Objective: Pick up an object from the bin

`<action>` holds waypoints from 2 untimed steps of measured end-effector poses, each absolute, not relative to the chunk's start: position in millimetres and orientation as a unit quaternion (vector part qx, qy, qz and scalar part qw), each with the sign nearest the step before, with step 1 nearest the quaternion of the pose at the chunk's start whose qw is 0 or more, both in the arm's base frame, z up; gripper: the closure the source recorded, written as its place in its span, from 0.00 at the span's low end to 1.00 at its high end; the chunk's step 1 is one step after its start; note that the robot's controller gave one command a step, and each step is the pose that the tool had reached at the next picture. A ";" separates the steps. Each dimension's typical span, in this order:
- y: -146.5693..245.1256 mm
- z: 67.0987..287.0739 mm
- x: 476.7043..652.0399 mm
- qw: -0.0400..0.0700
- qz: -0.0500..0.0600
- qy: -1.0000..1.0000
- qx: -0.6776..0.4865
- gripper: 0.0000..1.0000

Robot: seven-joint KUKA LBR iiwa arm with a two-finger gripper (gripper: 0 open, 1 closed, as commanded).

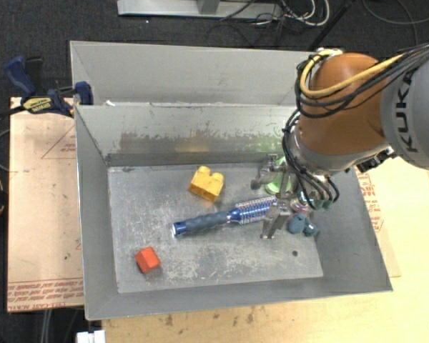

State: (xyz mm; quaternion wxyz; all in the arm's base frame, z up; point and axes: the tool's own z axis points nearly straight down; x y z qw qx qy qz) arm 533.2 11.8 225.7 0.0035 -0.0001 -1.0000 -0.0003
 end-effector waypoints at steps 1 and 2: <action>-0.8 74.8 562.0 -0.005 -0.001 -0.992 0.129 0.00; -0.8 78.7 564.7 -0.010 -0.001 -0.992 0.128 1.00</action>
Offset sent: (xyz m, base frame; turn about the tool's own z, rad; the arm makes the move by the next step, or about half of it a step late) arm 0.0245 -0.0143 -0.1557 -0.2595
